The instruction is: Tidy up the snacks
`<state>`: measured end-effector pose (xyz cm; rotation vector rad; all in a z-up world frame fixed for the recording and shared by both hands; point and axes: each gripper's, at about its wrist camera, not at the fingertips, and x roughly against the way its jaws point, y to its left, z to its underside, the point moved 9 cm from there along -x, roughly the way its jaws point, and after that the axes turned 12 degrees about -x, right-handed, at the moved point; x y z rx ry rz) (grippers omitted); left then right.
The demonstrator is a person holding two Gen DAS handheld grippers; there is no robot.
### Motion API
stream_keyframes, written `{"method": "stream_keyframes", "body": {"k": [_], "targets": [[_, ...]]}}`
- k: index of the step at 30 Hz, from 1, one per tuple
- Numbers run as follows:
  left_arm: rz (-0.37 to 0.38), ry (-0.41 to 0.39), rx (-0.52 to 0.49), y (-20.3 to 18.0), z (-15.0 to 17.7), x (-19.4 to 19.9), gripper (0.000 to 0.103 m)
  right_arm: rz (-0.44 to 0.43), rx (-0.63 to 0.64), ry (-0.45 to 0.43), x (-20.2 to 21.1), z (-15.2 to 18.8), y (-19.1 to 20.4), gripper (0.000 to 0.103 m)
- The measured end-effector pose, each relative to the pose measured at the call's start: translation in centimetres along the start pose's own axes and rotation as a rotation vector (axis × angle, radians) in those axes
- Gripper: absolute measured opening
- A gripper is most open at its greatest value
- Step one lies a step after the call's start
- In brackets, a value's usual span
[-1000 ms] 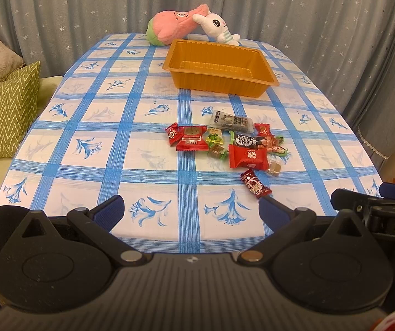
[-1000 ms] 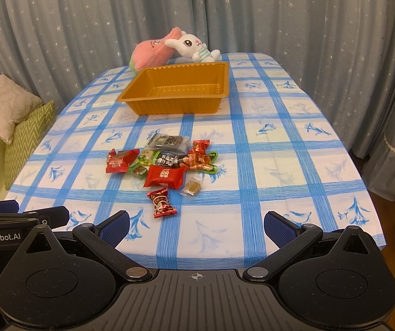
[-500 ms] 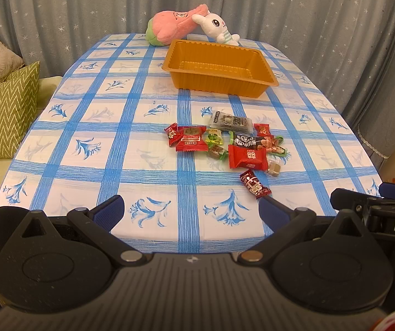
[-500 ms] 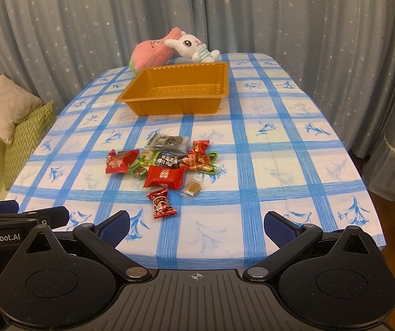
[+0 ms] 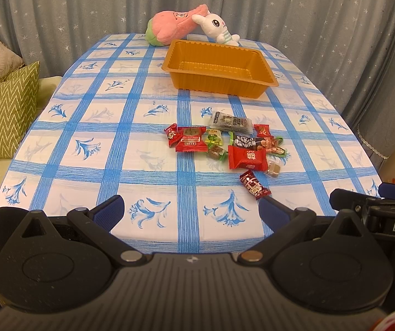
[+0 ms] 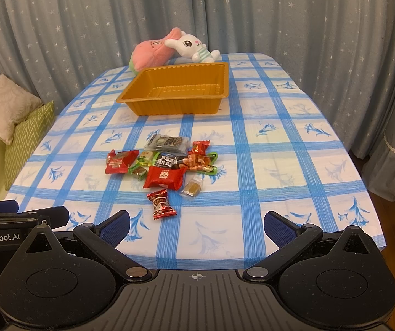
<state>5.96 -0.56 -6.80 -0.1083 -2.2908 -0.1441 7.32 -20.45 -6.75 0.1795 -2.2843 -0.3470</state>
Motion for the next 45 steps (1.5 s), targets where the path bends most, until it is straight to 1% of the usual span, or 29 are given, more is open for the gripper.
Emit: {"method": "stream_keyframes", "body": {"k": [5,9,16,17,18,20,21,25,26,27,28,30,34,36,38,40,41,42,43,45], "targets": [[0.016,0.001,0.008,-0.4,-0.2,-0.2,0.103,0.007,-0.013,-0.013,0.0,-0.1,-0.3,0.103],[0.04,0.016,0.028,-1.0,-0.6,-1.2,0.102,0.021,-0.029,-0.021,-0.9,-0.4,-1.5,0.102],[0.105,0.032,0.049,-2.5,-1.2,-5.1,0.102,0.03,-0.043,-0.033,-2.7,-0.8,-3.1,0.102],[0.113,0.035,0.052,-2.8,-1.3,-5.7,0.099,0.031,-0.045,-0.035,-3.1,-0.9,-3.4,0.102],[0.121,0.04,0.054,-3.0,-1.4,-6.4,0.095,0.033,-0.049,-0.037,-3.4,-1.0,-3.7,0.098],[0.129,0.048,0.06,-3.4,-1.5,-7.6,0.093,0.036,-0.065,-0.039,-4.1,-1.2,-4.3,0.089],[0.135,0.051,0.062,-3.6,-1.6,-8.2,0.091,0.036,-0.076,-0.04,-4.4,-1.3,-4.6,0.087],[0.155,0.052,0.065,-4.4,-1.8,-10.1,0.084,0.046,-0.109,-0.065,-5.2,-2.0,-5.7,0.086],[0.162,0.054,0.065,-4.7,-1.8,-10.5,0.08,0.046,-0.117,-0.068,-5.4,-2.1,-5.9,0.086],[0.17,0.059,0.065,-5.0,-1.8,-11.0,0.074,0.046,-0.126,-0.07,-5.6,-2.2,-6.1,0.086],[0.176,0.064,0.064,-5.2,-1.7,-11.4,0.071,0.046,-0.134,-0.071,-5.8,-2.3,-6.3,0.086],[0.195,0.067,0.066,-5.8,-1.7,-12.2,0.057,0.052,-0.144,-0.072,-6.1,-2.4,-6.6,0.086],[0.212,0.065,0.035,-7.0,-1.9,-13.6,0.045,0.061,-0.164,-0.07,-6.9,-2.7,-7.1,0.086],[0.219,0.077,0.024,-7.6,-1.9,-14.4,0.037,0.066,-0.168,-0.066,-7.3,-2.7,-7.3,0.086],[0.223,0.082,0.014,-8.1,-1.8,-14.8,0.035,0.07,-0.17,-0.063,-7.6,-2.7,-7.4,0.086],[0.205,0.073,-0.023,-8.3,-1.8,-14.9,0.032,0.072,-0.17,-0.059,-7.9,-2.7,-7.5,0.086],[0.197,0.067,-0.045,-8.4,-1.8,-14.9,0.028,0.072,-0.168,-0.055,-8.1,-2.7,-7.4,0.086],[0.191,0.063,-0.068,-8.4,-1.7,-14.9,0.021,0.071,-0.164,-0.051,-8.3,-2.6,-7.4,0.086],[0.188,0.06,-0.101,-8.4,-1.6,-14.9,0.018,0.067,-0.156,-0.046,-8.4,-2.6,-7.2,0.086],[0.178,0.053,-0.141,-8.0,-1.4,-14.7,0.018,0.051,-0.134,-0.038,-8.8,-2.5,-6.7,0.086]]}}
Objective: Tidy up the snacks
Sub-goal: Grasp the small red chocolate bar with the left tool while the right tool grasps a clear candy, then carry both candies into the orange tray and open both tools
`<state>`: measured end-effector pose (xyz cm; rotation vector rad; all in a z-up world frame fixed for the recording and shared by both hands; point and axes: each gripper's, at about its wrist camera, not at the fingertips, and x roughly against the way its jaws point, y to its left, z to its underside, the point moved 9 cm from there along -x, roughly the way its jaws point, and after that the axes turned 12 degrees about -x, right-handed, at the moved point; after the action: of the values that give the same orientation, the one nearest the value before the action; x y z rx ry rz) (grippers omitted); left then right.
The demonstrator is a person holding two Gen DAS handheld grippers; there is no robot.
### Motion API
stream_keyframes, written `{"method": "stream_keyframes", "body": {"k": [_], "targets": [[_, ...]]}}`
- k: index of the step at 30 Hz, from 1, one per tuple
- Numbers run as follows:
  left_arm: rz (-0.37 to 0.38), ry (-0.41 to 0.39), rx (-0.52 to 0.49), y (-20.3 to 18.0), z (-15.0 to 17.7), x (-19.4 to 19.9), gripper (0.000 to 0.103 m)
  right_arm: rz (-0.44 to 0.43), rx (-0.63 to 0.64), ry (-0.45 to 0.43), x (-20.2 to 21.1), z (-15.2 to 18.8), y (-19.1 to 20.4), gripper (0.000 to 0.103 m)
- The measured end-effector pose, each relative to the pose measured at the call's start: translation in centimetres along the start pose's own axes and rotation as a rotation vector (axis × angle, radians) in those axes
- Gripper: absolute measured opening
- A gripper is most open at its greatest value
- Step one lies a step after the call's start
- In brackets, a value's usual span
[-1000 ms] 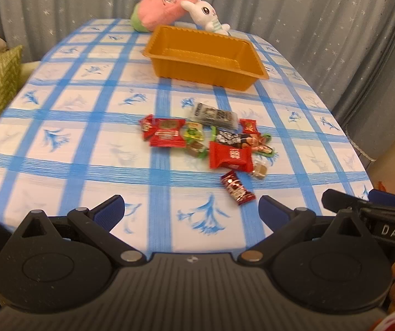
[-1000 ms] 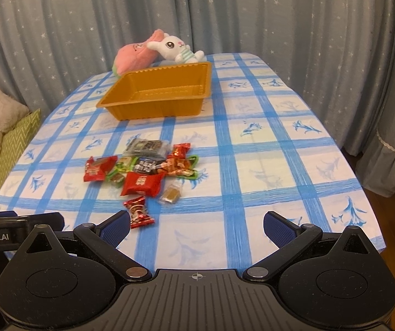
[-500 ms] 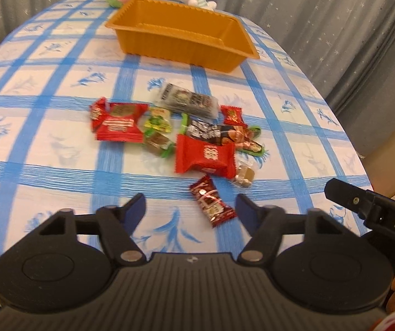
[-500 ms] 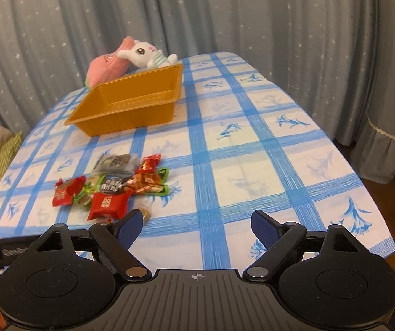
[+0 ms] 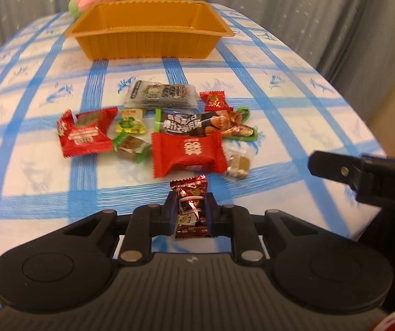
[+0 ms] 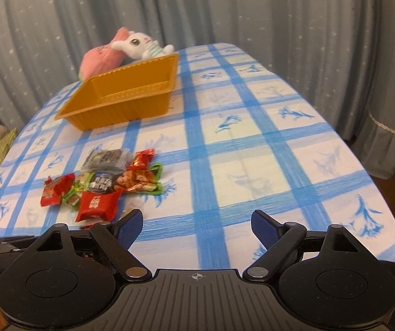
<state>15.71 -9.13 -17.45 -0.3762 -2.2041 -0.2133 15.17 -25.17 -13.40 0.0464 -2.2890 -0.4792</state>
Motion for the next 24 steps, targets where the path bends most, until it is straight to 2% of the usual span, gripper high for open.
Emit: {"method": "stream_keyframes", "body": {"k": [5,7,9,14,19,23,24], "targets": [[-0.031,0.008,0.01,2.5,0.8,0.7,0.017,-0.054,0.061,0.038,-1.3,0.8,2.2,0.086],[-0.045,0.008,0.02,3.6,1.1,0.9,0.017,-0.078,0.083,0.044,-2.0,1.1,3.3,0.082],[-0.055,0.006,0.031,4.5,1.3,1.1,0.017,-0.098,0.098,0.064,-2.9,1.5,4.2,0.063],[-0.055,-0.004,0.035,4.8,1.3,1.0,0.017,-0.096,0.118,0.097,-5.4,2.3,5.7,0.043],[-0.057,-0.011,0.031,4.7,1.2,0.8,0.018,-0.053,0.134,0.093,-7.0,2.5,6.1,0.042],[-0.065,-0.017,0.012,4.5,1.2,0.8,0.02,-0.023,0.199,0.075,-7.5,2.7,6.6,0.041],[-0.068,-0.018,0.005,4.5,1.2,0.8,0.02,-0.014,0.221,0.068,-7.5,2.8,6.7,0.036]]}}
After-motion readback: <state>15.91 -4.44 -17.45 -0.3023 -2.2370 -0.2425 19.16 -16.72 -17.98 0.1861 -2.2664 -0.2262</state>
